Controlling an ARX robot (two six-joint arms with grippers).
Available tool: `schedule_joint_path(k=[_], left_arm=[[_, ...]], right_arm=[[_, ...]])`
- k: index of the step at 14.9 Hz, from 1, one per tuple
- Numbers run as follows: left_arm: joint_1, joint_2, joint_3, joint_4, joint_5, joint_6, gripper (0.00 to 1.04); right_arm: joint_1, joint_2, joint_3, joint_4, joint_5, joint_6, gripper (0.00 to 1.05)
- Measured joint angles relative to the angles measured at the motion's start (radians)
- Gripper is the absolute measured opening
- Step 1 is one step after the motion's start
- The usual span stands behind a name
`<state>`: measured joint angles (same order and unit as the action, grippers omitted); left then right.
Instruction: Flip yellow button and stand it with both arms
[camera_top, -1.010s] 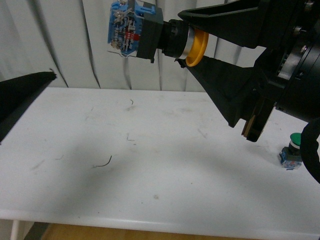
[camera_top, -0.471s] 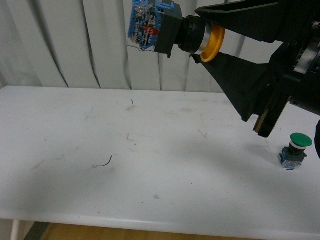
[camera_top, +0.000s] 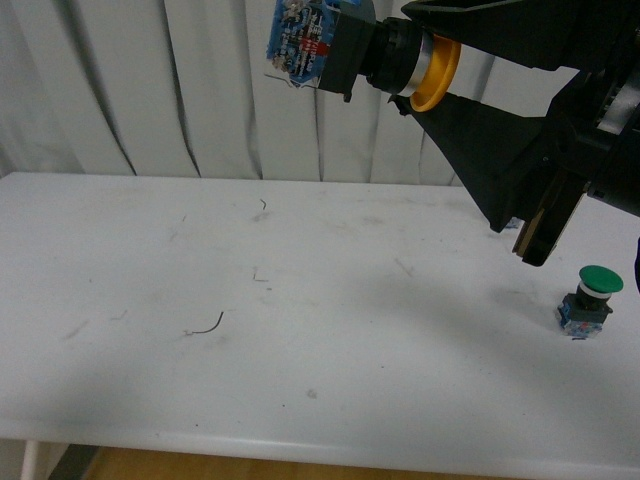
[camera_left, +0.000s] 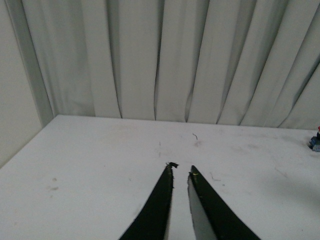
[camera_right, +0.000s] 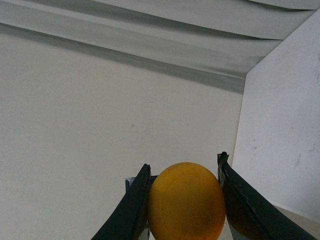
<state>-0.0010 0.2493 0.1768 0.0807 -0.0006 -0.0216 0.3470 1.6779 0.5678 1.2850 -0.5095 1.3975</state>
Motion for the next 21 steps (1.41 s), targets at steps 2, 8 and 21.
schedule_joint_path(k=[2,8,21], left_arm=[[0.0,-0.031,-0.038,0.005,0.0,0.006,0.02],[0.0,-0.187,-0.108,-0.094,0.0,0.006,0.02],[0.0,-0.241,-0.167,-0.084,0.0,0.006,0.52]], right_arm=[[0.0,0.0,0.0,-0.002,0.0,-0.003,0.35],[0.0,-0.007,0.001,-0.003,-0.001,-0.004,0.35],[-0.048,-0.022,0.001,-0.006,-0.014,-0.107,0.35]])
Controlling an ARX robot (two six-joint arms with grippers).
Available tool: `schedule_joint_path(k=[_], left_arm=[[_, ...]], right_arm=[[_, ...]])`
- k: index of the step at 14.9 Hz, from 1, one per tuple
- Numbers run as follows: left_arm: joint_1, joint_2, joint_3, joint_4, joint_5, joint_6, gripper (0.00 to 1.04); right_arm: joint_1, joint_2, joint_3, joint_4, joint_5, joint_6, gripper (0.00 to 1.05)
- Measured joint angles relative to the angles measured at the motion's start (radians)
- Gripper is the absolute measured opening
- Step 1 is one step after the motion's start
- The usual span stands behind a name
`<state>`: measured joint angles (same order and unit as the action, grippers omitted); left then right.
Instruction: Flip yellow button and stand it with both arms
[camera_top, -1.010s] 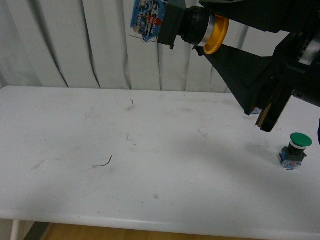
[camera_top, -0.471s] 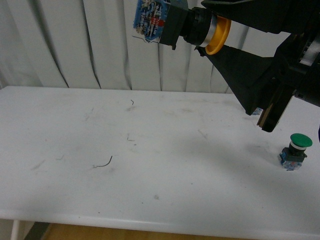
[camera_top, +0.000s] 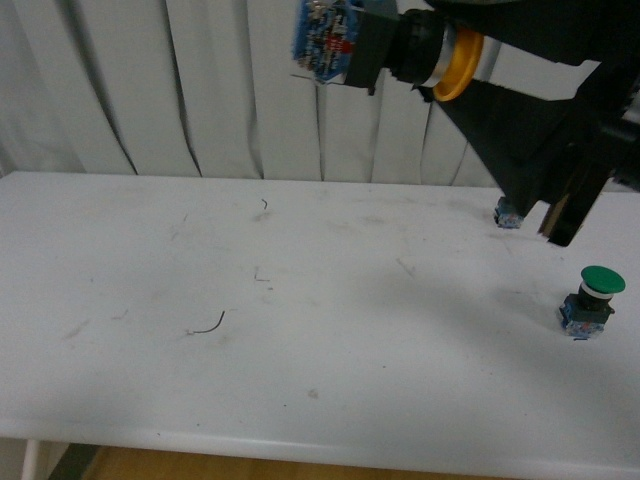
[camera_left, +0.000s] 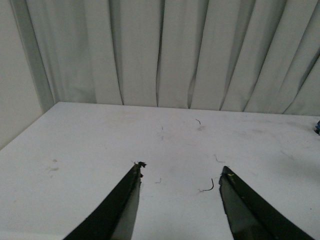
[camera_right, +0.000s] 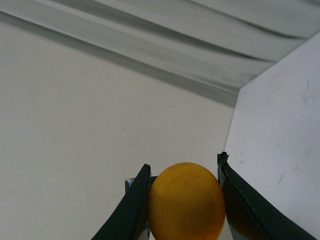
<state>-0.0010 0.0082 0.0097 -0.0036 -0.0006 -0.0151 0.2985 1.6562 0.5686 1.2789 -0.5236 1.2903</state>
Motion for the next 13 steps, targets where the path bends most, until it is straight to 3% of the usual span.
schedule_joint_path(k=[1,4,6,8,10,13], left_arm=[[0.0,0.0,0.0,0.0,0.0,0.0,0.63],[0.0,0.0,0.0,0.0,0.0,0.0,0.97],[0.0,0.0,0.0,0.0,0.0,0.001,0.98],[0.0,0.0,0.0,0.0,0.0,0.001,0.98],[0.0,0.0,0.0,0.0,0.0,0.001,0.98],[0.0,0.0,0.0,0.0,0.0,0.001,0.98]], right_arm=[[-0.029,-0.031,0.005,-0.044,0.003,-0.075,0.35],[-0.146,-0.114,0.087,-0.458,0.093,-0.473,0.35],[-0.271,-0.09,0.152,-0.697,0.143,-0.803,0.35],[-0.404,-0.015,0.266,-0.821,0.201,-1.085,0.35],[-0.481,0.077,0.375,-0.882,0.279,-1.25,0.35],[-0.501,0.199,0.534,-0.962,0.348,-1.379,0.35]])
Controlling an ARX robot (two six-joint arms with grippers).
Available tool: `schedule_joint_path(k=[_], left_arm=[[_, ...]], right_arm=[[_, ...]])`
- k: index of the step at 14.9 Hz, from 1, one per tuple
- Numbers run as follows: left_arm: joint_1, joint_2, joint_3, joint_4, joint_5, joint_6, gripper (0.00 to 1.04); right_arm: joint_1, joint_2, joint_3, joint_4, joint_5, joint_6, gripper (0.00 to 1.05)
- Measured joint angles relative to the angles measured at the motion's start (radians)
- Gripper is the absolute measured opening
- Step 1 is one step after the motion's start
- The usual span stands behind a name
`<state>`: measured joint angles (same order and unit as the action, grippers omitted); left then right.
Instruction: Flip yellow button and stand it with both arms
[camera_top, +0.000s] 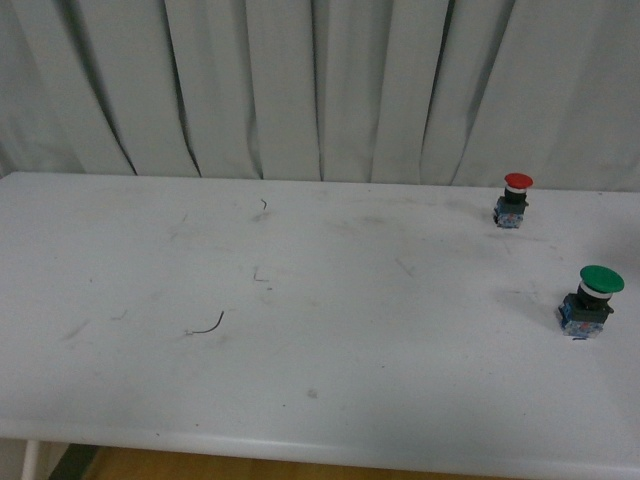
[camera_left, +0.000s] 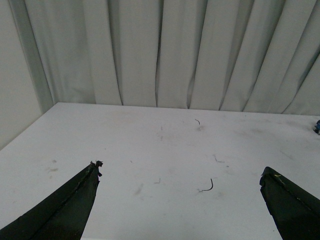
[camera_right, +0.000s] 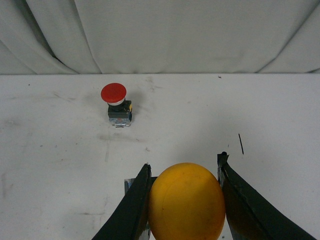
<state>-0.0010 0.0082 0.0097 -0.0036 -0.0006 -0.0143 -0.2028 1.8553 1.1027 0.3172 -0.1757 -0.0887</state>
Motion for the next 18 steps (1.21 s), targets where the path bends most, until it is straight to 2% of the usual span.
schedule_joint_path(k=[4,8,11,18], left_arm=[[0.0,0.0,0.0,0.0,0.0,0.0,0.98],[0.0,0.0,0.0,0.0,0.0,0.0,0.98],[0.0,0.0,0.0,0.0,0.0,0.0,0.98],[0.0,0.0,0.0,0.0,0.0,0.0,0.98]], right_arm=[[0.043,0.147,0.206,-0.1,0.076,-0.119,0.35],[0.13,0.27,0.33,-0.251,0.14,-0.127,0.35],[0.184,0.361,0.396,-0.291,0.18,-0.159,0.35],[0.191,0.468,0.499,-0.284,0.354,-0.108,0.34]])
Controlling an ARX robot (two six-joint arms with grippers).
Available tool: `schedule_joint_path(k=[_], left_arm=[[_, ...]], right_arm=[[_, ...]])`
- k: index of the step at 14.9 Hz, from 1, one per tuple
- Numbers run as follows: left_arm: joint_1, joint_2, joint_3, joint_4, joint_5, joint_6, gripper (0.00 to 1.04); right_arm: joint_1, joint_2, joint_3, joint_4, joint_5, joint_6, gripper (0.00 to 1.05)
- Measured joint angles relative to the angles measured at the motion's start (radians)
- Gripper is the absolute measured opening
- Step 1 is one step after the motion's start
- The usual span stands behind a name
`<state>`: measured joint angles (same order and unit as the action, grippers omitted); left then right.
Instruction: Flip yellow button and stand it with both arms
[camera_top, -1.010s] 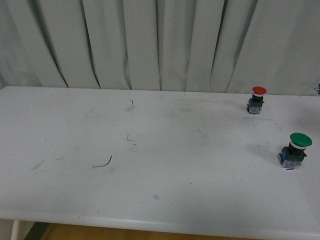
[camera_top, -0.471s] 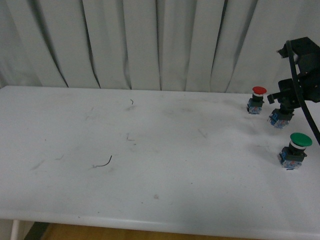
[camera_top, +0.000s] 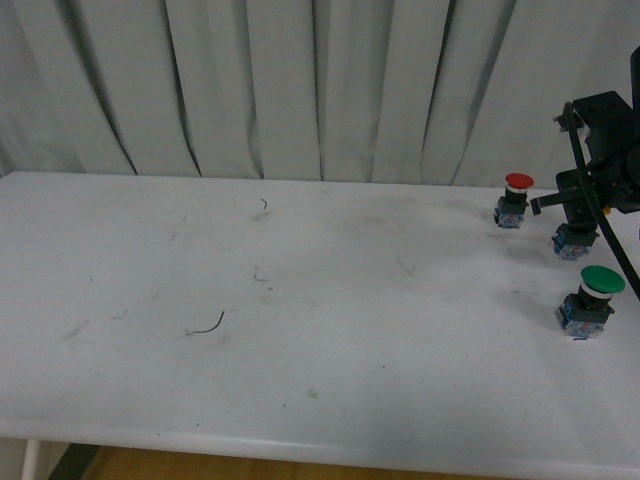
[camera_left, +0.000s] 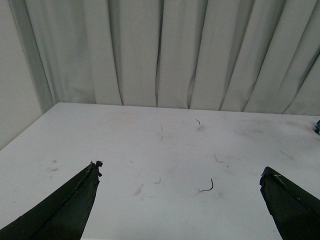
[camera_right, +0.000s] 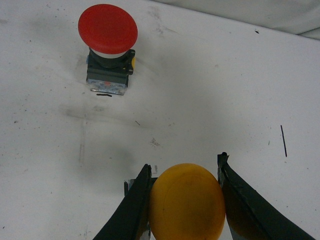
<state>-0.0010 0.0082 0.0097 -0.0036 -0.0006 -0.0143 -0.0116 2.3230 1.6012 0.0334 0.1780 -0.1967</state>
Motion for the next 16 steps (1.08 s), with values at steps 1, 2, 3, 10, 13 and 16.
schedule_joint_path(k=[1,2,3,10,13,16], left_arm=[[0.0,0.0,0.0,0.0,0.0,0.0,0.98],[0.0,0.0,0.0,0.0,0.0,0.0,0.98],[0.0,0.0,0.0,0.0,0.0,0.0,0.98],[0.0,0.0,0.0,0.0,0.0,0.0,0.98],[0.0,0.0,0.0,0.0,0.0,0.0,0.98],[0.0,0.0,0.0,0.0,0.0,0.0,0.98]], right_arm=[[0.007,0.006,0.001,0.005,0.016,0.014,0.34],[0.01,0.014,0.003,0.01,0.029,0.029,0.34],[0.014,0.023,0.003,0.007,0.032,0.039,0.34],[0.064,0.035,0.006,0.024,0.043,0.046,0.34],[0.065,0.061,0.026,0.027,0.059,0.037,0.34],[0.066,0.072,0.037,0.031,0.072,0.015,0.34]])
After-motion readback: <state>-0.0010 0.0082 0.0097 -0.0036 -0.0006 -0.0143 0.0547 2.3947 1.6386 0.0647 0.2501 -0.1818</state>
